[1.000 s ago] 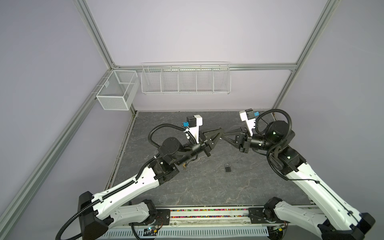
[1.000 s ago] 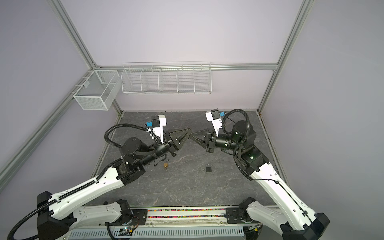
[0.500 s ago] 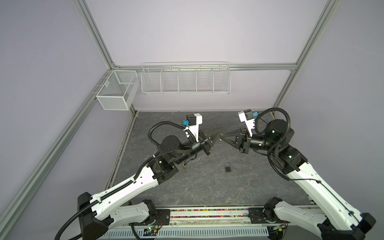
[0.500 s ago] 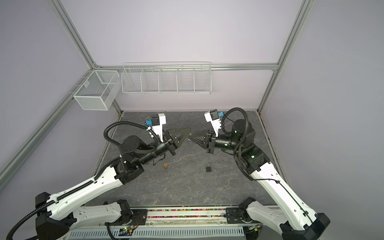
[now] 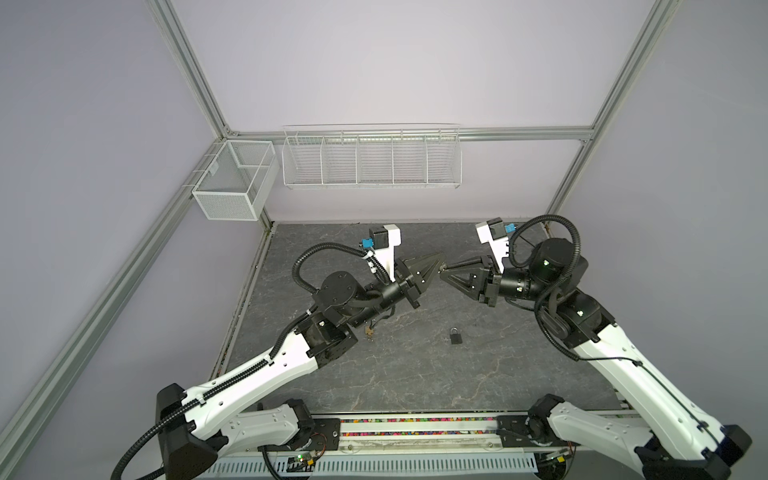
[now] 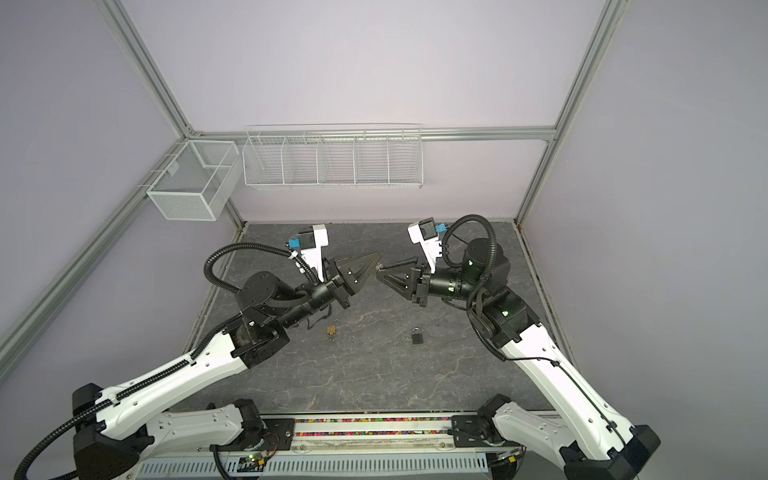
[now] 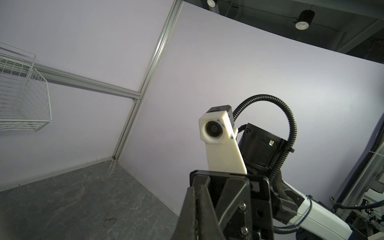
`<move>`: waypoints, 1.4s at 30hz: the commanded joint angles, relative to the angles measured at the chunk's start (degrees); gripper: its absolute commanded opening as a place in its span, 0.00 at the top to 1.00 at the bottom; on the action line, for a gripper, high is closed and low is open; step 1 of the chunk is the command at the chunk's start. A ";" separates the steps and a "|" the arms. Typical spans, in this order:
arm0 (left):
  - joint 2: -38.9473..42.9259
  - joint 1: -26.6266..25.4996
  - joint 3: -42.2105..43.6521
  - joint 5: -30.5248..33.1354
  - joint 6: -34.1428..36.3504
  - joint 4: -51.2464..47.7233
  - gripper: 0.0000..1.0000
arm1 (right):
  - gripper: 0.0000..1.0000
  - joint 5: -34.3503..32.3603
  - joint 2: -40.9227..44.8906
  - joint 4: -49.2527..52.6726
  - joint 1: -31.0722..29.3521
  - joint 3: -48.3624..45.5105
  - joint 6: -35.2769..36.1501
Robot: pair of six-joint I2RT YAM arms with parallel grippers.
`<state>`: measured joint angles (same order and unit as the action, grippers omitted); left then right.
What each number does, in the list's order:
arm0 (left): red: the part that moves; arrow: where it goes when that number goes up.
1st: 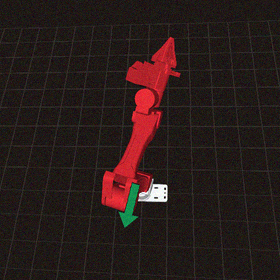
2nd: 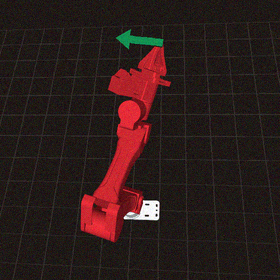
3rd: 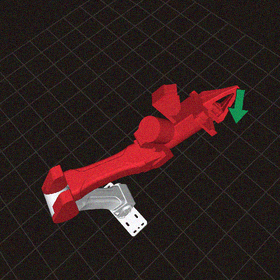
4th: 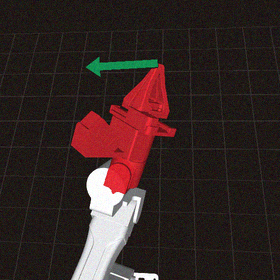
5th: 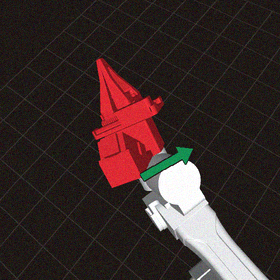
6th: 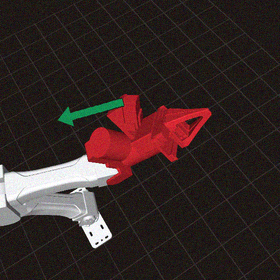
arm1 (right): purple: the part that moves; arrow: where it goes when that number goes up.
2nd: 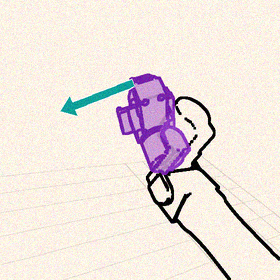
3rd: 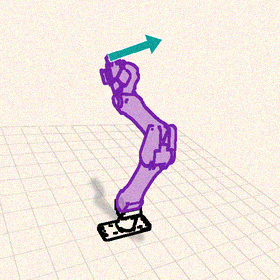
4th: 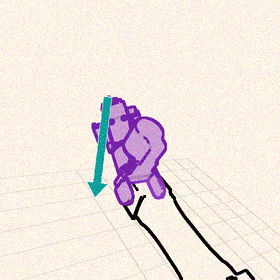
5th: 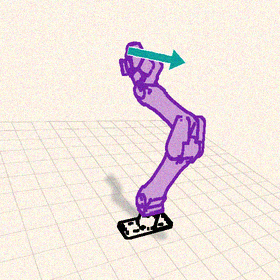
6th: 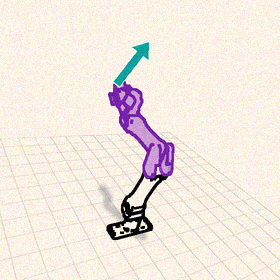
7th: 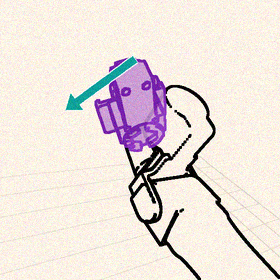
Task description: Unlock with the key
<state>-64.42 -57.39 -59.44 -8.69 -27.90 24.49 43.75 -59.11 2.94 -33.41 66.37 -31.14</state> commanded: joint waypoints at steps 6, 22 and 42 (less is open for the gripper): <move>-0.88 0.08 0.99 -0.98 -2.25 4.16 1.00 | 0.75 0.81 1.58 -7.07 -0.60 -0.26 -2.86; -1.14 -0.08 0.73 -1.25 -2.68 5.01 1.00 | 0.85 0.89 0.57 -7.91 -0.68 -0.05 -3.04; 1.52 -0.07 3.22 3.61 -1.40 2.53 0.65 | 0.93 -6.71 2.92 7.35 -0.36 1.72 2.52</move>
<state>-64.55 -57.39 -57.25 -7.53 -30.63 28.12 39.81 -57.10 3.64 -33.63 66.59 -31.73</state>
